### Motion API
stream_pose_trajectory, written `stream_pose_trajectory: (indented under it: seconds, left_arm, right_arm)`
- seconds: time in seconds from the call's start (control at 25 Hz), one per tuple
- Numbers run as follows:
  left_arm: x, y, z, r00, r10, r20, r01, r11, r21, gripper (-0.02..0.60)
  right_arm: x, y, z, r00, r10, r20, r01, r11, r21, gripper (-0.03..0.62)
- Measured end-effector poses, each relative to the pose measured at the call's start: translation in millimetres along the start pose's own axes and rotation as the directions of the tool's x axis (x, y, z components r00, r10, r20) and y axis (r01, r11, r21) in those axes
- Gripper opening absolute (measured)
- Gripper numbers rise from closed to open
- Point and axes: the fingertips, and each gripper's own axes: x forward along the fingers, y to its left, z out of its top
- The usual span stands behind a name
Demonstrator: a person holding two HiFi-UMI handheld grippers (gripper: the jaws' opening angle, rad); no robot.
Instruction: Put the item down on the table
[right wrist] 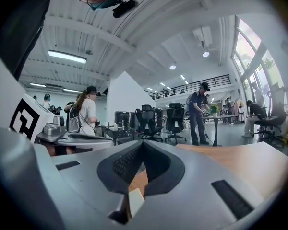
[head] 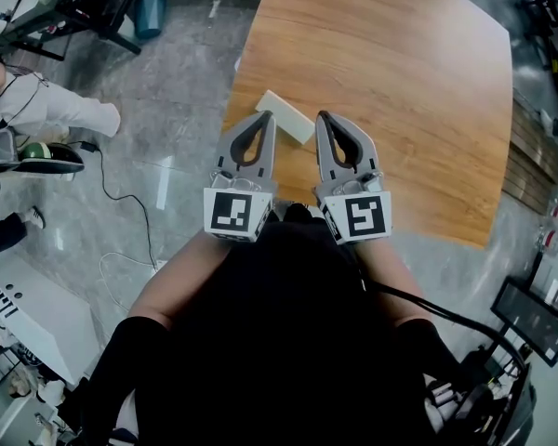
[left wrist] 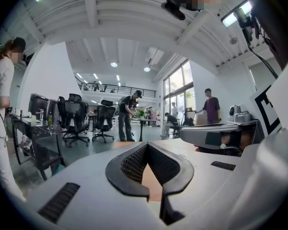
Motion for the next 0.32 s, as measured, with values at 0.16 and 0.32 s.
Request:
stream_pose_trajectory:
  seconds: [0.16,0.32]
  left_arm:
    - [0.5,0.4,1.2,1.0,-0.005,-0.001,0.005,1.0,-0.014,0.003]
    - [-1.1,3.3,-4.5,1.0,0.002,-0.005,-0.002,1.0,-0.007,0.003]
  right_arm:
    - [1.8,4.5,-3.1,1.0,0.007,-0.009,-0.007,1.0,-0.007,0.012]
    - [4.5,8.3,-2.0,1.0,0.011,-0.006,-0.011,1.0,-0.005,0.012]
